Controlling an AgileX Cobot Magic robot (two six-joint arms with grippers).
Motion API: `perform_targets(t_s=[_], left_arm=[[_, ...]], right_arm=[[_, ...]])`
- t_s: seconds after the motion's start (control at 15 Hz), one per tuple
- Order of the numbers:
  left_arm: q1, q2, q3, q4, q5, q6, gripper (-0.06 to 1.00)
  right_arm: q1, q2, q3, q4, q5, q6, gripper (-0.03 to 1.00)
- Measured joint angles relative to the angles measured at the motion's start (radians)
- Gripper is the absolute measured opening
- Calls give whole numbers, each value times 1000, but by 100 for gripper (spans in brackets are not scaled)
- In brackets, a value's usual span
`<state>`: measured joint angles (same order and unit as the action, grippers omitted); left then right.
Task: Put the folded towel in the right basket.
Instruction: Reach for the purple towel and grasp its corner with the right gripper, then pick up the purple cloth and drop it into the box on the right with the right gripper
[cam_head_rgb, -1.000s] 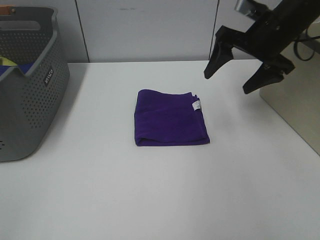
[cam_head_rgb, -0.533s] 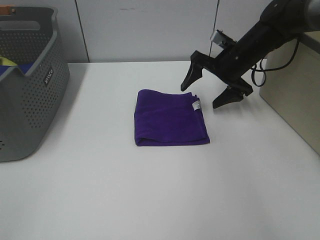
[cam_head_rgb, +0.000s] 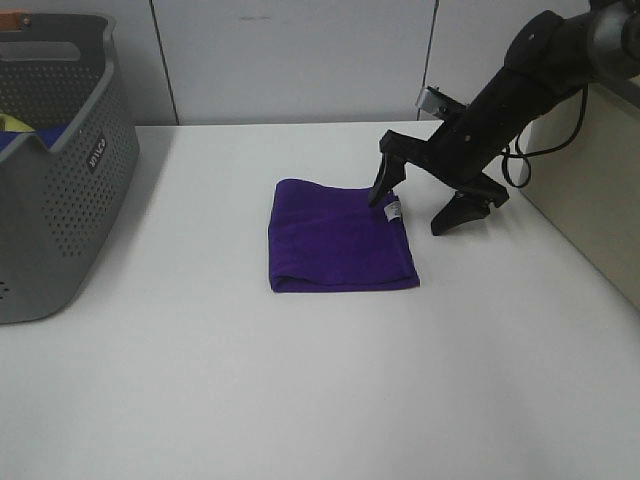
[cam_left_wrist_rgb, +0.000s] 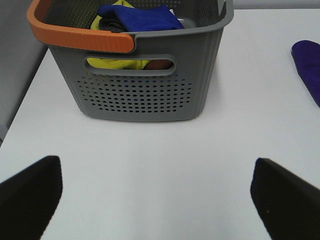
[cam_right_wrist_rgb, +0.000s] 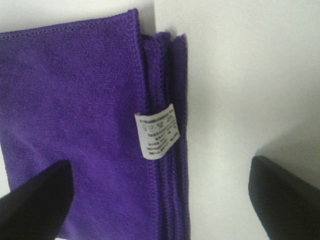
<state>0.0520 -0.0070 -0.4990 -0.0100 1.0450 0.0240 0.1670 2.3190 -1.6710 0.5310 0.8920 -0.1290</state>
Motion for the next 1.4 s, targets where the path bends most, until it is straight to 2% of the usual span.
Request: perform_targets(t_s=[0.13, 0.27, 0.33, 0.47, 0.53, 0.73, 0.87, 1.0, 1.13, 1.27, 1.4], left_arm=[[0, 0, 0, 0, 0, 0, 99], [0, 0, 0, 0, 0, 0, 99], [0, 0, 0, 0, 0, 0, 99], [0, 0, 0, 0, 0, 0, 99], [0, 0, 0, 0, 0, 0, 99], [0, 0, 0, 0, 0, 0, 99], [0, 0, 0, 0, 0, 0, 99], [0, 0, 0, 0, 0, 0, 99], [0, 0, 0, 0, 0, 0, 99], [0, 0, 0, 0, 0, 0, 99], [0, 0, 0, 0, 0, 0, 99]], right_arm=[[49, 26, -8, 47, -13, 6, 91], [126, 66, -25, 155, -60, 1, 84], [162, 86, -30, 194, -97, -4, 72], [219, 115, -34, 220, -152, -10, 22], [229, 121, -34, 229, -167, -10, 7], [231, 121, -34, 227, -168, -11, 4], [232, 106, -38, 184, -148, -11, 4], [232, 78, -74, 44, -48, -11, 4], [229, 34, -168, -74, 111, 4, 4], [204, -49, -303, -92, 252, 8, 4], [130, -124, -441, -89, 311, 16, 4]])
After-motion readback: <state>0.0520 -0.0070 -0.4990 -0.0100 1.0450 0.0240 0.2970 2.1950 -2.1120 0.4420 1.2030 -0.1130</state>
